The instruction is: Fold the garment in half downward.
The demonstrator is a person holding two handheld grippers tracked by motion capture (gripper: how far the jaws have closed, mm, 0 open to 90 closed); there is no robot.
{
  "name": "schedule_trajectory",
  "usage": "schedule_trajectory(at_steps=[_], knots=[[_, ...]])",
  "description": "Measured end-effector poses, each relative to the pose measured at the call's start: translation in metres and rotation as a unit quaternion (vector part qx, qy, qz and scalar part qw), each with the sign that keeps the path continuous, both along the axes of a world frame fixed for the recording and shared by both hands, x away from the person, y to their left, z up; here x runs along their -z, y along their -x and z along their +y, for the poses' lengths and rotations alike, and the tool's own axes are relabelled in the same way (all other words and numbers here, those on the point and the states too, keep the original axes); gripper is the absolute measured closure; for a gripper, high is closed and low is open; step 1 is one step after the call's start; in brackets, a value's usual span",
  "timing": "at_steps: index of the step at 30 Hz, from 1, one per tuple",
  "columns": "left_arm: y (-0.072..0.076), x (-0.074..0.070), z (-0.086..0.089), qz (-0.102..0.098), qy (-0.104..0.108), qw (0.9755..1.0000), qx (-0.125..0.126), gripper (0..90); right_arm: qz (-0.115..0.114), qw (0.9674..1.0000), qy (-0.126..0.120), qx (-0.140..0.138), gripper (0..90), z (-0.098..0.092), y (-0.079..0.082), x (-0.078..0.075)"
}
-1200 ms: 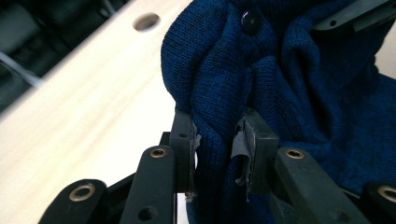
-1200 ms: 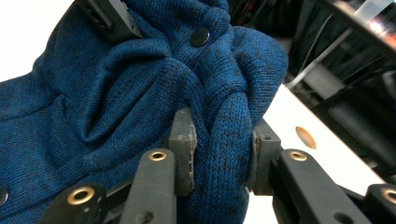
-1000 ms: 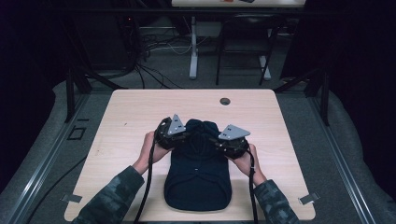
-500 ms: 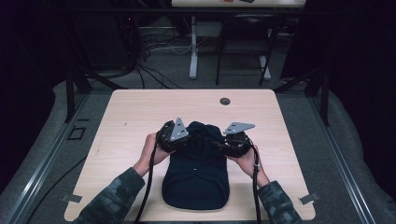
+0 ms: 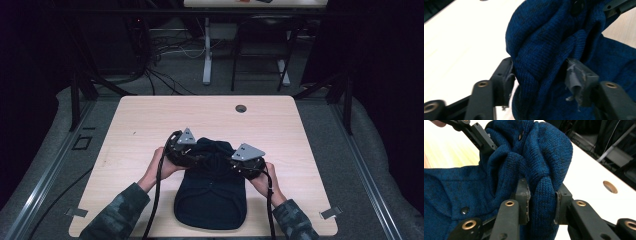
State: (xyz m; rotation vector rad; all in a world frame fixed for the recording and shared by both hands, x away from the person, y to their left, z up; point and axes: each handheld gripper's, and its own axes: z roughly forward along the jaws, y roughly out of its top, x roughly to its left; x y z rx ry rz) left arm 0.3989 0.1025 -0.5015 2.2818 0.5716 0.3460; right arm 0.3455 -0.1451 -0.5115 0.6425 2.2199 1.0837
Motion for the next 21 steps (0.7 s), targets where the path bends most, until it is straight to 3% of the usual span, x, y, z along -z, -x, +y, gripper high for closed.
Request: schedule_trajectory(at_steps=[3, 5, 9, 12, 15, 17, 21], knots=[[-0.001, 0.002, 0.001, 0.018, 0.002, 0.9998, -0.004, 33.3, -0.017, 0.9999, -0.002, -0.003, 70.4, -0.002, 0.004, 0.001], [0.001, 0.004, 0.0, 0.016, 0.001, 0.9999, -0.004, 34.3, -0.032, 0.9995, -0.003, -0.003, 70.4, -0.003, 0.007, 0.003], [0.006, 0.01, -0.003, -0.003, -0.012, 0.9999, 0.0, 58.4, -0.048, 0.9988, -0.003, -0.003, 70.2, -0.004, 0.01, 0.004], [0.007, 0.009, -0.002, -0.027, 0.0, 0.9996, -0.003, 70.2, -0.05, 0.9987, 0.005, 0.0, 69.5, -0.006, 0.008, 0.001], [0.009, 0.005, -0.002, -0.054, 0.013, 0.9984, -0.011, 74.5, -0.029, 0.9996, 0.006, 0.001, 67.0, -0.007, 0.003, -0.006], [0.011, 0.004, -0.002, -0.069, 0.02, 0.9973, -0.013, 75.9, 0.019, 0.9998, 0.002, -0.008, 62.2, -0.008, 0.0, -0.011], [0.017, 0.003, -0.004, -0.096, 0.019, 0.9952, -0.008, 76.8, 0.077, 0.9967, -0.023, -0.007, 52.7, -0.014, -0.001, -0.011]])
